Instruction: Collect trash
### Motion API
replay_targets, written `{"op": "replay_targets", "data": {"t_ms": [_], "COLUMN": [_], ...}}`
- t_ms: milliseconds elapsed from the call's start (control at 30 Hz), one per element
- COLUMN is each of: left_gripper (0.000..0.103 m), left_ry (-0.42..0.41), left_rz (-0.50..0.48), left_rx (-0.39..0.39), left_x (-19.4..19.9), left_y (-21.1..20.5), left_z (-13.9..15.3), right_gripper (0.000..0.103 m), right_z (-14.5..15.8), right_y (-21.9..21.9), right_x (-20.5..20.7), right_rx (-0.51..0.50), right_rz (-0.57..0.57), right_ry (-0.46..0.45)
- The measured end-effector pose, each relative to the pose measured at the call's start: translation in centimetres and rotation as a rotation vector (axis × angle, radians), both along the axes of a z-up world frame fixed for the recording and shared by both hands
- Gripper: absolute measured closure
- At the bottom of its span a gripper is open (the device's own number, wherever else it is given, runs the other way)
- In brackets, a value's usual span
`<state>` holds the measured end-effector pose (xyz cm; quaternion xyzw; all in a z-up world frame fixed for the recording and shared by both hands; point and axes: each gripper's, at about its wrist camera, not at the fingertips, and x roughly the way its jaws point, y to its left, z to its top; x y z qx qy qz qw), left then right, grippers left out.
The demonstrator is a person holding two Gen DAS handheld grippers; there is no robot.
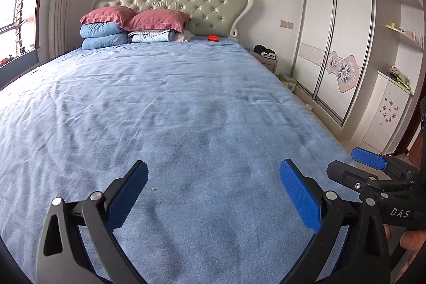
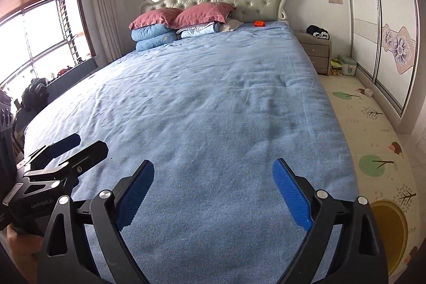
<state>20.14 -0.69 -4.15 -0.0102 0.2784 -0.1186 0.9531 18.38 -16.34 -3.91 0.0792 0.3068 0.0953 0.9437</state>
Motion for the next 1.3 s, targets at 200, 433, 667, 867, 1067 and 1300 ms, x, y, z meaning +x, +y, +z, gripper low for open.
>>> {"op": "replay_targets", "data": {"t_ms": [200,433,667,867,1067,1300], "left_gripper": [0.004,0.004,0.004,0.004,0.008,0.004], "left_ry": [-0.032,-0.069,-0.082,-0.109,-0.125,-0.133], "left_rz": [0.059,0.093,0.086,0.081,0.08,0.09], "left_rx": [0.042,0.092,0.027,0.054,0.083,0.098], "left_x": [-0.1,-0.3,-0.5,-0.9,-1.0,-0.9], "left_y": [0.6,0.3,0.8,0.4,0.0,-0.2], "left_z": [0.3,0.9,1.8,2.0,2.4,2.5], "right_gripper": [0.015,0.014,0.014,0.014,0.014,0.014], "right_z": [-0.2,-0.2,-0.2,-0.1,-0.3,-0.4], "right_y": [0.0,0.3,0.4,0.5,0.1,0.0], "right_x": [0.1,0.1,-0.2,-0.3,0.1,0.3], "right_rx": [-0.017,-0.038,-0.063,-0.073,-0.037,-0.025], "right_rz": [-0.007,-0.007,-0.002,0.004,0.01,0.012], "right_ry": [-0.005,-0.012,-0.021,-0.029,-0.008,0.003]}}
